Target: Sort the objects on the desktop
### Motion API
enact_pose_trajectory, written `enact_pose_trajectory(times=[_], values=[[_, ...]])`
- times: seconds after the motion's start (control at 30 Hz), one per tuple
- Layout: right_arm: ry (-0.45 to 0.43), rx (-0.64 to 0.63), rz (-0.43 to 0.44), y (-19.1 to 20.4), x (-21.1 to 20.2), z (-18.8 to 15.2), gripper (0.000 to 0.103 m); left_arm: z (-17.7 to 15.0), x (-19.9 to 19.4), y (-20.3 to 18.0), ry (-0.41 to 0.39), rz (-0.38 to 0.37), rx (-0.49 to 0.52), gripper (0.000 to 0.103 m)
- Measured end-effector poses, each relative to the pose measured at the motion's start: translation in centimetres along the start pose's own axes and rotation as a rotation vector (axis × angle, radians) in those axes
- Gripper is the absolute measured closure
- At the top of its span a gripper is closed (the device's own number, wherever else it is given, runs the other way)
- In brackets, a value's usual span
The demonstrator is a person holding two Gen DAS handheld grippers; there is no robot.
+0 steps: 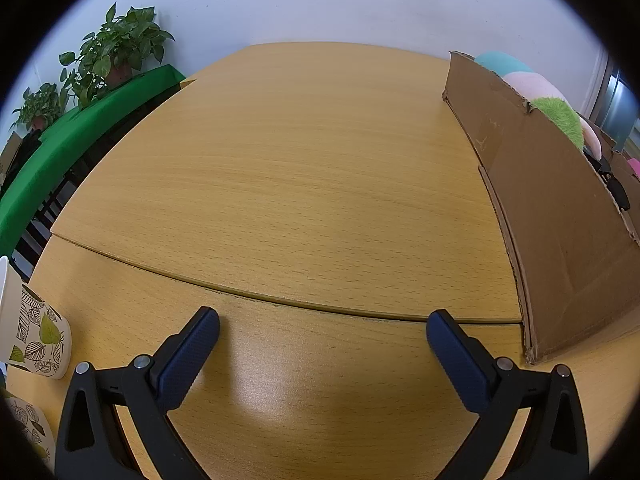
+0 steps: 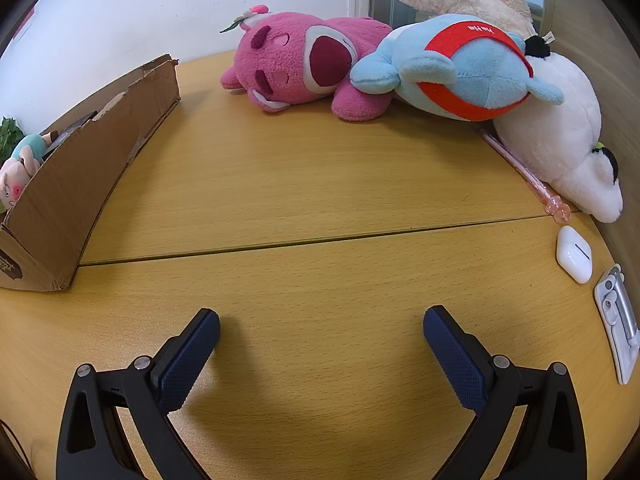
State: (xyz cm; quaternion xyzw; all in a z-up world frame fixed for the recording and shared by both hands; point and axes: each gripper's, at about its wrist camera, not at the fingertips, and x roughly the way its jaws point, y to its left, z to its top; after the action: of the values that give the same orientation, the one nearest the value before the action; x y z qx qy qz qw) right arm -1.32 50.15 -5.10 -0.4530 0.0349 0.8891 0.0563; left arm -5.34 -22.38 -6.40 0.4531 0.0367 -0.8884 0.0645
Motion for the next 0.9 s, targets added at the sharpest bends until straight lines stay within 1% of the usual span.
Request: enact_pose_trajectory(times=[0.9], values=[[0.001, -0.003, 0.003, -0.15, 0.06, 0.11, 0.0, 0.36, 0.26, 0.24, -0.001, 0.002, -0.001, 0.0]])
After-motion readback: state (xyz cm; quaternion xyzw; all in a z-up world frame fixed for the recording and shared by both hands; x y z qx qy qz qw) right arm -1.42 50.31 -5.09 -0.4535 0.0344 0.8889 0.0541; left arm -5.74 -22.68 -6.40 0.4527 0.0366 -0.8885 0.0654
